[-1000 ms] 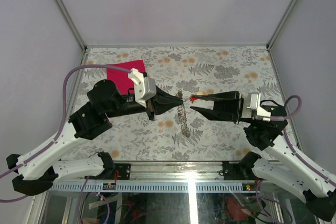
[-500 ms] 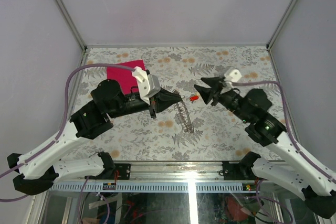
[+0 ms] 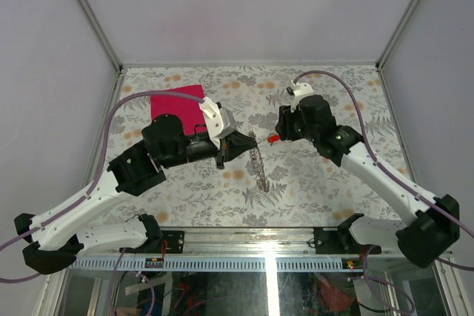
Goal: Put the keys on the keyring
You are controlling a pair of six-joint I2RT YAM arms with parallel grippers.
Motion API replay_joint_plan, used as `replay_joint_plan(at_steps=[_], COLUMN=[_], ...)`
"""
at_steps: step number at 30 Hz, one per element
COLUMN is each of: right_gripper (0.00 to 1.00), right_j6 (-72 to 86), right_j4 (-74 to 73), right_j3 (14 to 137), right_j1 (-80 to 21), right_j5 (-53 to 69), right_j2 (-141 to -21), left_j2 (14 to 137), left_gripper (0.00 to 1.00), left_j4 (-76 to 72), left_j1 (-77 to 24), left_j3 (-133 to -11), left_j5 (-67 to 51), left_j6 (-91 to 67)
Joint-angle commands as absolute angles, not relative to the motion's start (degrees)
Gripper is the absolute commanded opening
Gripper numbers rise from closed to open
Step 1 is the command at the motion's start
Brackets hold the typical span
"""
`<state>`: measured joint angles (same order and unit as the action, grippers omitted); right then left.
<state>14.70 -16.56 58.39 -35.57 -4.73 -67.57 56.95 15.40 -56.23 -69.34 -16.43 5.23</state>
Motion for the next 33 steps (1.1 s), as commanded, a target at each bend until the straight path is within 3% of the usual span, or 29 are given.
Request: replay_joint_plan(at_steps=[1,10,17,33], right_gripper=[0.49,0.51,0.60,0.62], right_j6=[22.42,26.67,26.70,29.05], right_j4=[-18.02,-14.58,-11.93,-7.05], right_j3=[59.94,63.03,64.74,61.64], right_j1=[-29.06,-23.56,-21.17,-18.02], right_j5=[3.44,4.75,7.34,16.06], right_j2=[-74.19,-89.89,-98.58,-102.84], left_j2=[55.48,56.67,56.92,56.66], left_gripper=[0.00,0.00,0.00,0.00], left_j4=[12.16,14.92,17.10,19.29], left_j1=[-56.43,-56.43,-56.34,-49.31], left_j3=[-68.64,-68.53,-69.15,-69.75], left_j5=[-14.79,-13.52,-10.34,-8.97], left_j6=[4.23,4.65,4.77,3.18])
